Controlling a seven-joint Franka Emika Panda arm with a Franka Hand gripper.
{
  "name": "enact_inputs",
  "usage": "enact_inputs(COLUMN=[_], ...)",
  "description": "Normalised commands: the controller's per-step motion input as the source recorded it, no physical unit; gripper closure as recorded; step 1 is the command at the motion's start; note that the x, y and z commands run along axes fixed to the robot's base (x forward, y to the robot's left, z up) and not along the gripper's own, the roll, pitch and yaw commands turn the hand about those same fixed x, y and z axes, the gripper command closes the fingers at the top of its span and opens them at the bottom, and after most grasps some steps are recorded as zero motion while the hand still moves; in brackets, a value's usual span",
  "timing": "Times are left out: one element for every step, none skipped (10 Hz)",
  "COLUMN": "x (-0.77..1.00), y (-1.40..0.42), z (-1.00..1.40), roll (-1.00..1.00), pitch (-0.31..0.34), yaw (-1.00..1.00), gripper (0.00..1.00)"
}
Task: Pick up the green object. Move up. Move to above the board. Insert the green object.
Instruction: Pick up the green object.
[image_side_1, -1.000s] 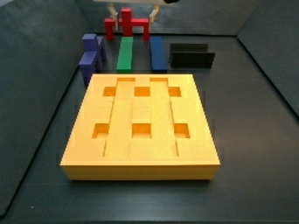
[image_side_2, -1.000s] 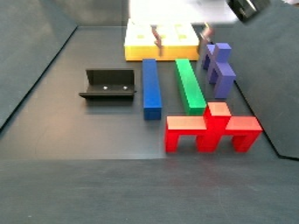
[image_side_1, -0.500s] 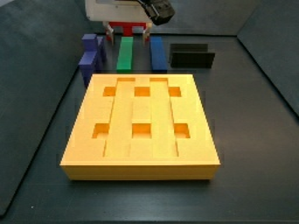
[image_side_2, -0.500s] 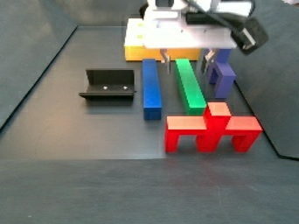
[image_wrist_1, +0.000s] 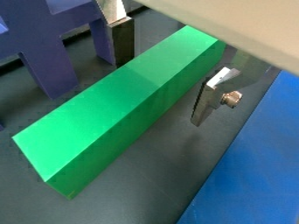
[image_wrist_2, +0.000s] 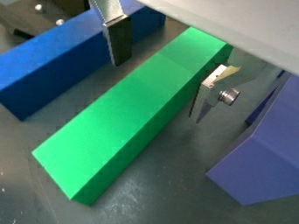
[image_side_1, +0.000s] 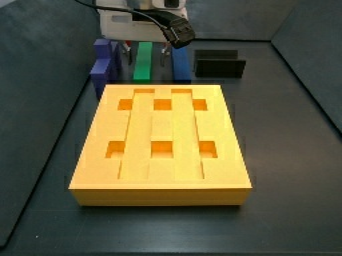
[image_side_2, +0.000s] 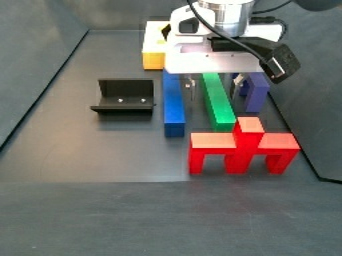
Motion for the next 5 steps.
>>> enact_inputs(x=[0.0,0.0,0.0,0.0,0.0], y=[0.0,0.0,0.0,0.0,0.0], z=[0.0,0.0,0.0,0.0,0.0], roll=[0.0,0.0,0.0,0.0,0.0], pitch=[0.0,0.0,0.0,0.0,0.0], yaw=[0.0,0.0,0.0,0.0,0.0], gripper=[0.0,1.0,1.0,1.0,1.0])
